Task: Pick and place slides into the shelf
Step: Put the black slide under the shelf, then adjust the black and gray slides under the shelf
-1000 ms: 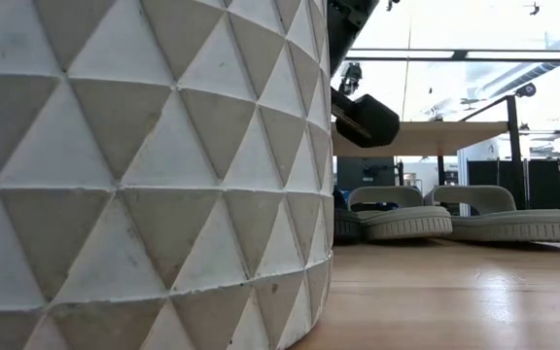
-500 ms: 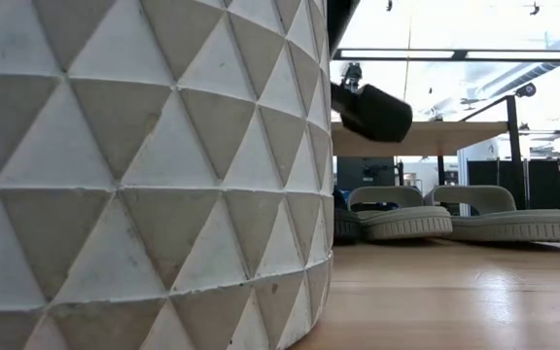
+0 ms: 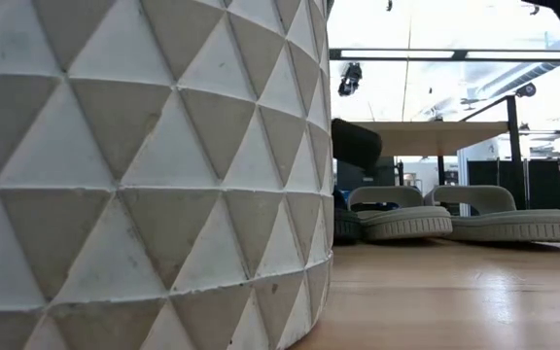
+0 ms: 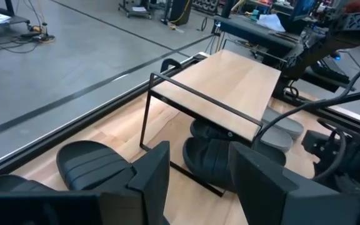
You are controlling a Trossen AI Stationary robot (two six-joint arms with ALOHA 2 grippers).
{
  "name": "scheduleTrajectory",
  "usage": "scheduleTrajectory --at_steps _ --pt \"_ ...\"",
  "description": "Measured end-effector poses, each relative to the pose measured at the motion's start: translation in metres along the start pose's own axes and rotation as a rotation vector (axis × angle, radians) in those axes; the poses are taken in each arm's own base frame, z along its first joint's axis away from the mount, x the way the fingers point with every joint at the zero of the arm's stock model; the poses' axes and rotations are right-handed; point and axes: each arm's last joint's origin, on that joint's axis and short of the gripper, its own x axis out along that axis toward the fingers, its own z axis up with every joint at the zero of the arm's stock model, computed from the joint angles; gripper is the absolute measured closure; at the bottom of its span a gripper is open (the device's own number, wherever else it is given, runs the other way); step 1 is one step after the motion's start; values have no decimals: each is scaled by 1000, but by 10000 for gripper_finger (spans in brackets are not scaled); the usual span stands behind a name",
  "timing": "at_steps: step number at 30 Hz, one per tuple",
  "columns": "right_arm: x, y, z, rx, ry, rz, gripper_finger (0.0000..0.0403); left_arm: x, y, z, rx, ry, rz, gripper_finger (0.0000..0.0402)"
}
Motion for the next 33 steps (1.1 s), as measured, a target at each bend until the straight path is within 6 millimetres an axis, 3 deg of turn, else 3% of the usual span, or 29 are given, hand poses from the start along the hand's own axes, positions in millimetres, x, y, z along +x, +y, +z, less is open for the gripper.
scheduleTrajectory --at_steps 19,28,33 --pt "15 3 41 -132 -29 -35 394 0 0 0 3 2 2 252" --pt "13 11 34 -167 50 41 394 1 -1 0 4 4 3 252" --pt "-4 14 23 -203 90 75 394 1 -1 0 5 5 4 252"
